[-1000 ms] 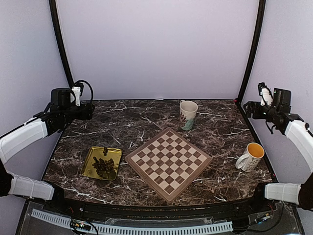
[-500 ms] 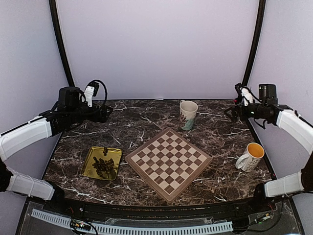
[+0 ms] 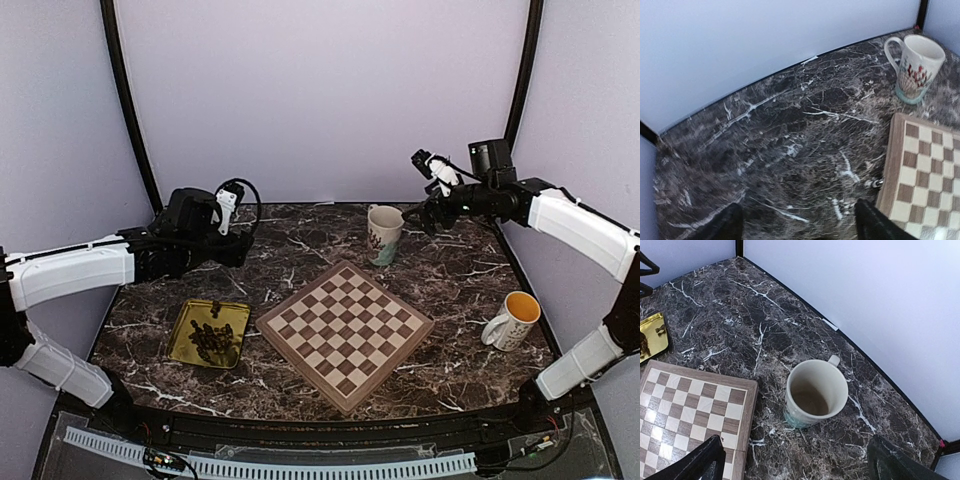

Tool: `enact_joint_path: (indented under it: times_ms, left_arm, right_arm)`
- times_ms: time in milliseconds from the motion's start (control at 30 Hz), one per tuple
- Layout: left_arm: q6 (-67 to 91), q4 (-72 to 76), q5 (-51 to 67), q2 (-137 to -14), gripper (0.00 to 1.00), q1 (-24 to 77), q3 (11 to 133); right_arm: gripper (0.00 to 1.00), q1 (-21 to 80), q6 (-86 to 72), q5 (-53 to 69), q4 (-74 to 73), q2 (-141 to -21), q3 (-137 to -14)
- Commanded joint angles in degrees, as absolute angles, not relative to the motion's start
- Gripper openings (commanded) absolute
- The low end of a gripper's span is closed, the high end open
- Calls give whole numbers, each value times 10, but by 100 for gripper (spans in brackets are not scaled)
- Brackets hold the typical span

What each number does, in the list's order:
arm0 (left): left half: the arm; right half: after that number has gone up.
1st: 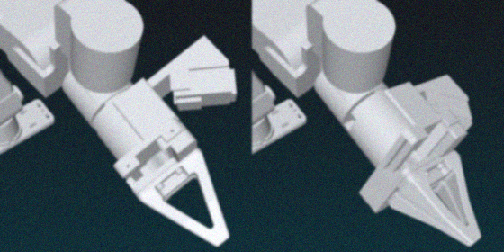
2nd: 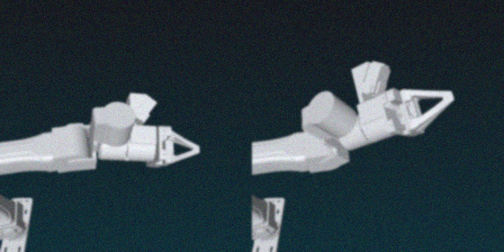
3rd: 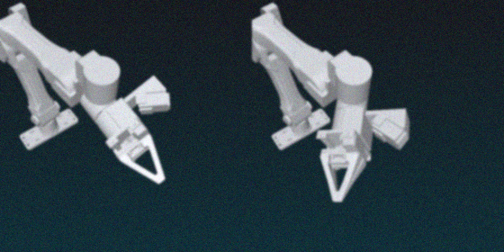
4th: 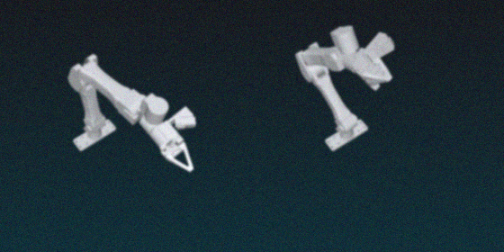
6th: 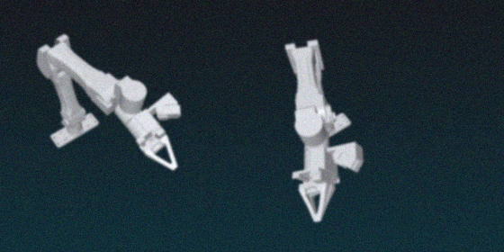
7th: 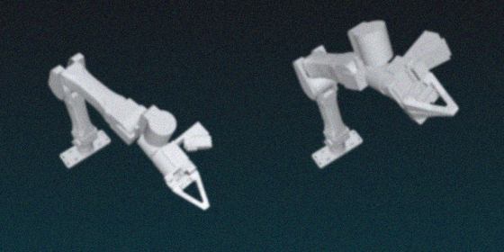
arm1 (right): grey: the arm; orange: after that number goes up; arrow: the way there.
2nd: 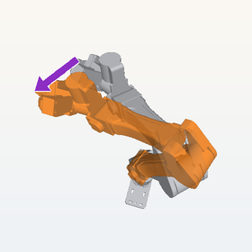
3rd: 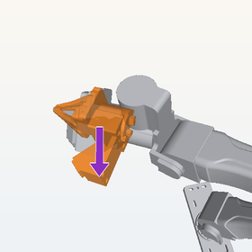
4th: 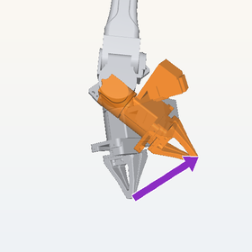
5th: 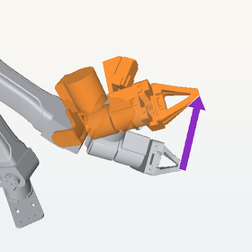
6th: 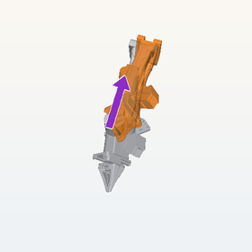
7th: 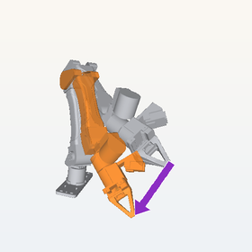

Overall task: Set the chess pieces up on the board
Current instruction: Adjust the chessboard at the center of the board.

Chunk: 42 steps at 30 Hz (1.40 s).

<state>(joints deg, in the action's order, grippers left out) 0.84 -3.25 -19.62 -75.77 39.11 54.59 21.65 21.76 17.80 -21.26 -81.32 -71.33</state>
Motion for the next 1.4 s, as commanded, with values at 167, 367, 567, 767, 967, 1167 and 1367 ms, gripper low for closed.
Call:
enact_joint_path:
  times_ms: [167, 367, 567, 767, 967, 1167, 1367]
  left_arm:
    - [164, -120, -88, -734, 12, 416, 547]
    - [179, -180, -88, -751, 0, 474, 516]
    - [206, -222, -55, -798, 0, 506, 507]
    - [238, -237, -44, -859, 0, 510, 512]
    - [249, -240, -48, -908, 0, 510, 528]
    - [247, -239, -63, -966, 0, 510, 561]
    - [228, -203, -88, -1011, 0, 509, 596]
  right_arm:
    - [74, 220, 245, 283, -230, -872, -715]
    - [52, 220, 292, 293, -241, -863, -636]
    - [43, 221, 284, 268, -201, -859, -555]
    - [38, 220, 310, 198, -181, -846, -521]
    - [31, 220, 325, 155, -181, -887, -528]
    - [23, 223, 339, 130, -185, -952, -539]
    - [18, 241, 360, 131, -226, -976, -536]
